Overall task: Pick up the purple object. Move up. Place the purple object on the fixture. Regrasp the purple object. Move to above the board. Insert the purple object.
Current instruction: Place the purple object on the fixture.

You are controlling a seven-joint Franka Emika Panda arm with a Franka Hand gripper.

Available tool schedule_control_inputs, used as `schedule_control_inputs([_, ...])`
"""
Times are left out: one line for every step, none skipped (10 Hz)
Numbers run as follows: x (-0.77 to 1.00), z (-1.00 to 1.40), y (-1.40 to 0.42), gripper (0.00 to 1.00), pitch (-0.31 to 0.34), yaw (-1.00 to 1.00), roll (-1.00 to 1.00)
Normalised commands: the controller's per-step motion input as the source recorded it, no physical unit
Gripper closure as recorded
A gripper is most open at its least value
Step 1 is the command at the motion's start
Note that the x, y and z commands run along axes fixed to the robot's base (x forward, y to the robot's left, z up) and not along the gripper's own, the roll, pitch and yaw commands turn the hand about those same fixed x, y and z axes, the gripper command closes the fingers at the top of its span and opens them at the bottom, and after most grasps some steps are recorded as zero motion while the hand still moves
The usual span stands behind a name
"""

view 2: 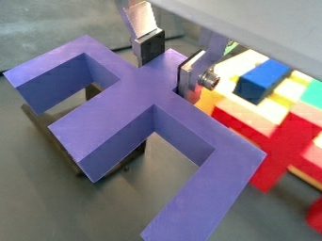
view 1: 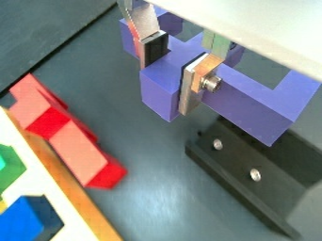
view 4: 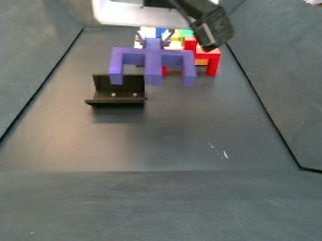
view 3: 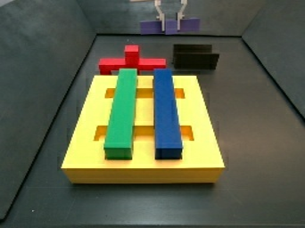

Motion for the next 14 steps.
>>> schedule_control_inputs([1.0, 0.0, 0.0, 1.0, 0.0, -0.09, -0.52])
schedule_control_inputs([1.0, 0.0, 0.0, 1.0, 0.017, -0.11, -0.51])
schedule_control_inputs([1.0, 0.0, 0.0, 1.0, 0.037, -0.12, -0.51])
schedule_control_inputs([1.0, 0.0, 0.0, 1.0, 0.054, -0.13, -0.52])
schedule_control_inputs([1.0, 0.0, 0.0, 1.0, 0.071, -0.13, -0.51])
schedule_control_inputs([1.0, -0.08, 0.0, 1.0, 0.071, -0.17, -0.41])
schedule_control_inputs([0.98, -0.09, 0.0, 1.0, 0.06, -0.19, -0.41])
schedule_control_inputs([0.87, -0.15, 0.0, 1.0, 0.057, -0.18, -0.32])
schedule_control_inputs([0.77, -0.16, 0.0, 1.0, 0.034, -0.17, -0.36])
schedule_control_inputs([0.55, -0.23, 0.02, 1.0, 0.0, -0.18, -0.44])
schedule_control_inputs([0.58, -0.22, 0.0, 1.0, 0.0, -0.17, -0.47])
schedule_control_inputs([0.62, -0.2, 0.0, 1.0, 0.0, -0.09, -0.55])
schedule_control_inputs([0.52, -0.23, 0.0, 1.0, 0.0, -0.07, -0.57])
schedule_control_inputs([0.28, -0.24, 0.06, 1.0, 0.0, -0.03, -0.55])
